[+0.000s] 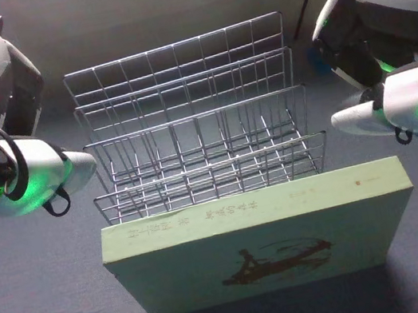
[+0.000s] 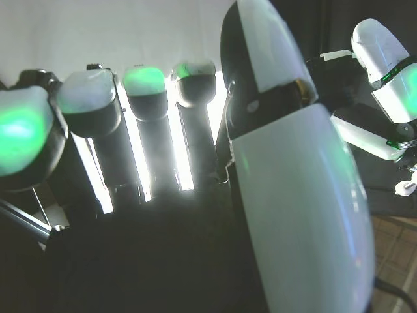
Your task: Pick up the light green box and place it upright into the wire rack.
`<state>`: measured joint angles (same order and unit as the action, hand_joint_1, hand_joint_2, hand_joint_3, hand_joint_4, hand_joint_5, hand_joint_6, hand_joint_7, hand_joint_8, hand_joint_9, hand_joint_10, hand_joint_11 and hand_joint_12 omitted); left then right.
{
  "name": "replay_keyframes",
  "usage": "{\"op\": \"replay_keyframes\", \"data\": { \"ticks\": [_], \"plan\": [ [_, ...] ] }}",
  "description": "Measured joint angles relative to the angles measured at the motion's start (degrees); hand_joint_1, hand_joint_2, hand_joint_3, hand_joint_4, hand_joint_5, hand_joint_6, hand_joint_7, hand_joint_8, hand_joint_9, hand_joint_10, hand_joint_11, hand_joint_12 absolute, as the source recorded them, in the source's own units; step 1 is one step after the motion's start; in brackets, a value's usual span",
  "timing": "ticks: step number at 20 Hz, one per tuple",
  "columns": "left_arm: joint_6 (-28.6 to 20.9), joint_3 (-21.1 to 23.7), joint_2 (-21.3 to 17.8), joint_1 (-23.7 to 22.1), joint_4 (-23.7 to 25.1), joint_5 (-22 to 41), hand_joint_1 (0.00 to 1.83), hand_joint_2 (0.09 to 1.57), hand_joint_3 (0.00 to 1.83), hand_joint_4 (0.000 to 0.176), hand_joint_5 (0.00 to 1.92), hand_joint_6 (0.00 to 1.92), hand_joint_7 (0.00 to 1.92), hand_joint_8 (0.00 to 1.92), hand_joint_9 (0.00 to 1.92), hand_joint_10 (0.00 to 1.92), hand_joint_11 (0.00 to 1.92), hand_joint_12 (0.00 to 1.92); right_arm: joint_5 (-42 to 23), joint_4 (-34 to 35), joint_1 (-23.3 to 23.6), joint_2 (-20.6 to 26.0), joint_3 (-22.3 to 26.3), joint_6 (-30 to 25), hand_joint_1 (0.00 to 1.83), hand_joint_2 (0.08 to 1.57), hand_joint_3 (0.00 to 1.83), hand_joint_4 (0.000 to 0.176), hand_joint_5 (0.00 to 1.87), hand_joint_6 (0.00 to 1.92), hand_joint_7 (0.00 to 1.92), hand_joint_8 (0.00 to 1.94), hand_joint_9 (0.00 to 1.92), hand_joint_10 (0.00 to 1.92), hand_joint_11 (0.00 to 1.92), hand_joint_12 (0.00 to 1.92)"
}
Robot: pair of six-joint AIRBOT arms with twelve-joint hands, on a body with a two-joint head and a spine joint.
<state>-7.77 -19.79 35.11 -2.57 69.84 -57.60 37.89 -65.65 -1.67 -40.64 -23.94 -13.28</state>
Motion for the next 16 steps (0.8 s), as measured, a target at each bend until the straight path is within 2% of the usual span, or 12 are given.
{"op": "replay_keyframes", "data": {
  "ticks": [1,7,10,13,16],
  "plan": [
    [0.2,0.1,0.0,0.0,-0.4,-0.3,0.13,1.25,0.01,0.060,0.36,0.01,0.30,0.00,0.26,0.02,0.00,0.74,0.1,0.1,0.0,0.0,0.0,0.1,0.20,1.05,0.02,0.000,0.30,0.01,0.32,0.00,0.30,0.02,0.00,0.99],
    [1.7,0.3,0.0,0.0,-0.4,-0.2,0.16,1.25,0.00,0.059,0.37,0.00,0.31,0.00,0.28,0.01,0.00,0.79,0.3,-0.4,-0.5,-1.7,0.0,-0.4,0.26,1.07,0.01,0.000,0.30,0.00,0.33,0.00,0.30,0.01,0.00,0.99],
    [3.3,0.2,0.0,0.0,-0.3,0.0,0.16,1.25,0.00,0.059,0.38,0.00,0.31,0.00,0.29,0.01,0.00,0.80,3.1,0.4,-0.5,-5.0,0.0,-0.5,0.43,1.05,0.00,0.000,0.26,0.00,0.30,0.00,0.28,0.00,0.00,0.99],
    [5.0,-1.0,-1.5,0.3,-0.4,1.6,0.16,1.25,0.00,0.059,0.38,0.00,0.31,0.00,0.29,0.00,0.00,0.80,7.5,0.5,-1.7,-10.9,-0.4,-1.2,0.68,1.03,0.00,0.000,0.24,0.01,0.25,0.00,0.25,0.00,0.00,0.98],
    [7.3,-2.6,-4.2,0.6,-0.1,3.6,0.16,1.25,0.00,0.060,0.37,0.00,0.32,0.00,0.29,0.00,0.00,0.80,10.6,1.3,-3.0,-15.7,-1.8,-4.5,0.81,1.03,0.00,0.000,0.23,0.00,0.23,0.00,0.19,0.00,0.00,0.83]
  ]
}}
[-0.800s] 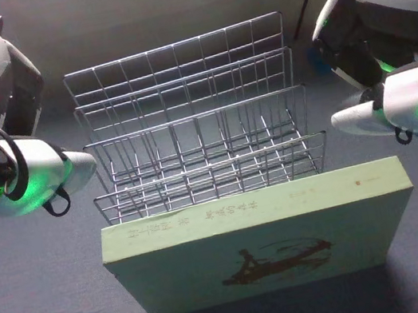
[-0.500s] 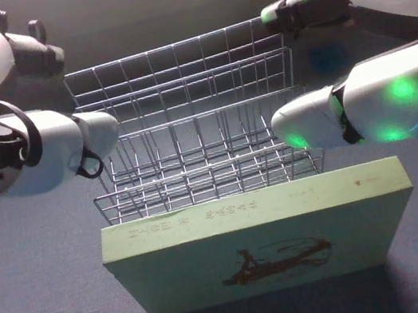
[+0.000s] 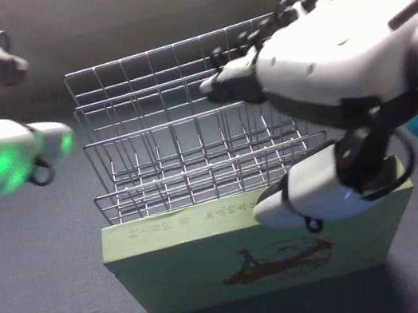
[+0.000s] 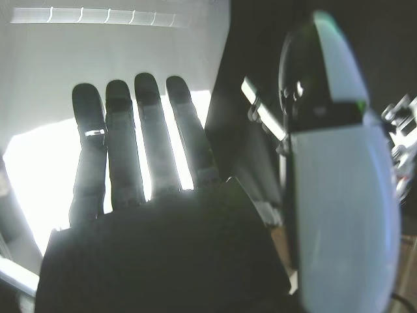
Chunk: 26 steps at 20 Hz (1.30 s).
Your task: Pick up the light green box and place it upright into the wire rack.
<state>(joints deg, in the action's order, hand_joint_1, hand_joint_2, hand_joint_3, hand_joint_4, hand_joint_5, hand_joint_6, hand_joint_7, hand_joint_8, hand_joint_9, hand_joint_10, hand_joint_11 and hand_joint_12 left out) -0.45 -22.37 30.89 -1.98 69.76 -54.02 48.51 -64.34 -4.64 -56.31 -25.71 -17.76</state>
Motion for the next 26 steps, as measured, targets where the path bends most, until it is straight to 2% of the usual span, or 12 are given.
{"op": "replay_keyframes", "data": {
  "ticks": [3,6,10,12,19,20,22,26],
  "plan": [
    [1.7,-0.6,-3.3,0.0,0.2,2.0,0.16,1.25,0.00,0.060,0.37,0.00,0.32,0.00,0.29,0.00,0.00,0.80,1.5,0.0,-0.7,-3.2,-1.8,-2.4,0.89,1.02,0.00,0.000,0.23,0.00,0.23,0.00,0.18,0.00,0.00,0.79],
    [4.4,-1.1,-5.5,0.0,-0.1,4.5,0.16,1.25,0.00,0.060,0.38,0.00,0.33,0.01,0.29,0.01,0.00,0.80,1.7,5.1,-0.7,-5.2,-3.1,-2.6,0.92,1.01,0.00,0.000,0.24,0.00,0.22,0.00,0.17,0.00,0.00,0.71],
    [17.8,-2.3,-5.8,-2.1,-7.7,5.4,0.18,1.24,0.00,0.060,0.38,0.00,0.33,0.00,0.30,0.00,0.00,0.82,2.0,7.9,-0.2,-7.1,-4.6,-2.5,0.92,1.01,0.00,0.000,0.19,0.00,0.20,0.00,0.14,0.00,0.00,0.67],
    [20.4,-3.0,-5.8,-2.7,-8.1,6.3,0.18,1.24,0.00,0.060,0.38,0.00,0.33,0.00,0.30,0.00,0.00,0.82,2.3,7.4,0.1,-7.9,-4.7,-2.4,0.92,1.01,0.00,0.000,0.19,0.00,0.20,0.00,0.13,0.00,0.00,0.65],
    [23.2,-4.1,-6.9,-5.1,-8.5,7.0,0.19,1.24,0.00,0.059,0.40,0.01,0.33,0.00,0.31,0.00,0.00,0.82,3.0,8.2,-1.4,-11.2,-5.6,-2.0,0.92,1.02,0.00,0.000,0.19,0.00,0.18,0.00,0.12,0.00,0.00,0.60],
    [24.5,-4.1,-6.9,-5.5,-8.6,7.0,0.19,1.24,0.00,0.059,0.40,0.00,0.33,0.00,0.31,0.00,0.00,0.82,3.2,8.4,-1.7,-11.6,-6.0,-2.1,0.92,1.02,0.00,0.000,0.19,0.00,0.18,0.00,0.12,0.00,0.00,0.60],
    [28.9,-4.4,-6.9,-6.4,-11.8,7.0,0.18,1.24,0.00,0.059,0.39,0.00,0.34,0.00,0.31,0.00,0.00,0.82,3.5,7.8,-2.4,-12.1,-6.6,-2.4,0.92,1.02,0.00,0.000,0.19,0.00,0.17,0.00,0.11,0.00,0.00,0.60],
    [29.3,-4.7,-6.9,-7.1,-12.0,6.9,0.19,1.24,0.00,0.059,0.39,0.00,0.34,0.00,0.31,0.00,0.00,0.82,3.6,8.2,-3.7,-12.6,-7.3,-2.6,0.90,1.02,0.00,0.000,0.16,0.00,0.17,0.00,0.10,0.00,0.00,0.61]
  ]
}}
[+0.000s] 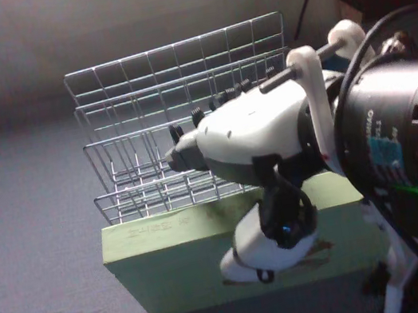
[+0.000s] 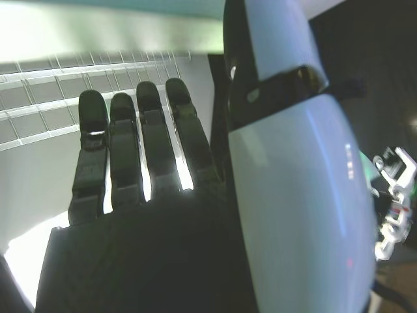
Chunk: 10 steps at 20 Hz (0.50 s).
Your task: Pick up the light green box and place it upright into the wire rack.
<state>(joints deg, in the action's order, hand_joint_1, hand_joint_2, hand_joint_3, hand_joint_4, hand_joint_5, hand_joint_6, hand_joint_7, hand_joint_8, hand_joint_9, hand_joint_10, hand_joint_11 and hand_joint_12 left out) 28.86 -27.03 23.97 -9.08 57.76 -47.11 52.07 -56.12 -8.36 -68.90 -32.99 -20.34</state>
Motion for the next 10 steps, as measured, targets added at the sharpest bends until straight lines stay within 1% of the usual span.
{"op": "replay_keyframes", "data": {
  "ticks": [2,5,7,8,10],
  "plan": [
    [0.1,0.0,-0.5,-0.7,-0.1,-0.2,0.19,1.24,0.00,0.059,0.39,0.00,0.34,0.00,0.31,0.00,0.00,0.82,0.0,-0.4,-0.5,-0.3,-0.3,0.0,0.90,1.02,0.00,0.000,0.17,0.01,0.18,0.01,0.10,0.00,0.00,0.61],
    [0.1,0.0,-0.6,-0.7,-0.1,-0.7,0.19,1.24,0.00,0.059,0.40,0.00,0.34,0.00,0.31,0.00,0.00,0.82,-0.3,-1.4,-1.2,-0.5,-0.6,-0.1,0.90,1.02,0.00,0.000,0.22,0.01,0.23,0.01,0.15,0.01,0.00,0.69],
    [0.1,0.0,-0.6,-0.8,0.0,-0.7,0.19,1.24,0.00,0.059,0.40,0.00,0.34,0.00,0.31,0.00,0.00,0.82,-0.5,-2.1,-1.7,-0.5,-0.7,-0.2,0.91,1.03,0.00,0.000,0.22,0.01,0.25,0.01,0.22,0.02,0.00,0.86],
    [0.1,0.0,-0.6,-0.8,0.0,-0.6,0.20,1.24,0.00,0.059,0.40,0.00,0.34,0.00,0.31,0.00,0.00,0.83,-0.3,-1.9,-2.0,-0.7,-1.0,-0.2,0.91,1.03,0.00,0.000,0.22,0.00,0.26,0.01,0.25,0.03,0.00,0.91],
    [0.1,0.0,-0.6,-0.8,-0.1,-0.7,0.20,1.23,0.00,0.059,0.41,0.00,0.34,0.00,0.31,0.00,0.00,0.83,-0.4,-1.9,-2.3,-0.7,-1.0,-0.2,0.91,1.03,0.00,0.000,0.24,0.01,0.28,0.01,0.25,0.02,0.00,0.93]
  ]
}}
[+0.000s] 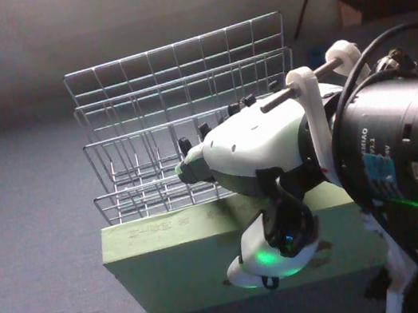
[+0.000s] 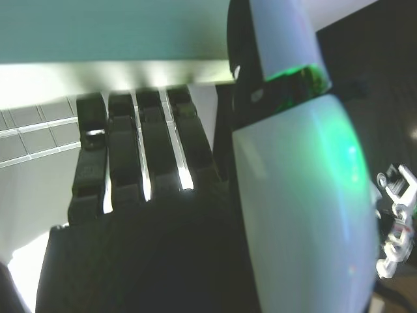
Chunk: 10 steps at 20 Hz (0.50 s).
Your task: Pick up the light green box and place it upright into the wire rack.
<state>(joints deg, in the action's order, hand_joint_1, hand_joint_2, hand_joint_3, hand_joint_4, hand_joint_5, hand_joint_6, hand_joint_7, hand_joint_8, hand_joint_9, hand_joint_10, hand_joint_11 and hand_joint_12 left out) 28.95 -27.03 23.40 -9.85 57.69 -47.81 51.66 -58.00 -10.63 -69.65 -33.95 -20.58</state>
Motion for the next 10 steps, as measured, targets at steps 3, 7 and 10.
{"op": "replay_keyframes", "data": {
  "ticks": [3,7,10],
  "plan": [
    [0.0,0.0,0.0,0.0,0.0,0.0,0.20,1.23,0.00,0.058,0.41,0.01,0.34,0.00,0.31,0.00,0.00,0.83,-0.2,-0.3,0.0,0.0,0.0,0.0,0.94,1.05,0.00,0.000,0.34,0.02,0.37,0.01,0.32,0.02,0.00,1.00],
    [0.1,0.0,0.0,0.0,0.0,0.0,0.21,1.23,0.00,0.058,0.42,0.01,0.35,0.00,0.31,0.00,0.00,0.83,-0.2,-0.3,-0.4,0.0,0.0,0.0,1.03,1.14,0.01,0.000,0.62,0.05,0.68,0.03,0.62,0.06,0.21,1.20],
    [0.2,0.0,0.0,-0.1,0.0,-0.1,0.21,1.23,0.00,0.059,0.42,0.00,0.35,0.00,0.31,0.00,0.00,0.84,-0.2,-0.7,-0.4,0.0,0.0,0.1,1.19,1.19,0.00,0.000,0.72,1.04,0.96,0.87,0.96,0.16,0.53,1.30]
  ]
}}
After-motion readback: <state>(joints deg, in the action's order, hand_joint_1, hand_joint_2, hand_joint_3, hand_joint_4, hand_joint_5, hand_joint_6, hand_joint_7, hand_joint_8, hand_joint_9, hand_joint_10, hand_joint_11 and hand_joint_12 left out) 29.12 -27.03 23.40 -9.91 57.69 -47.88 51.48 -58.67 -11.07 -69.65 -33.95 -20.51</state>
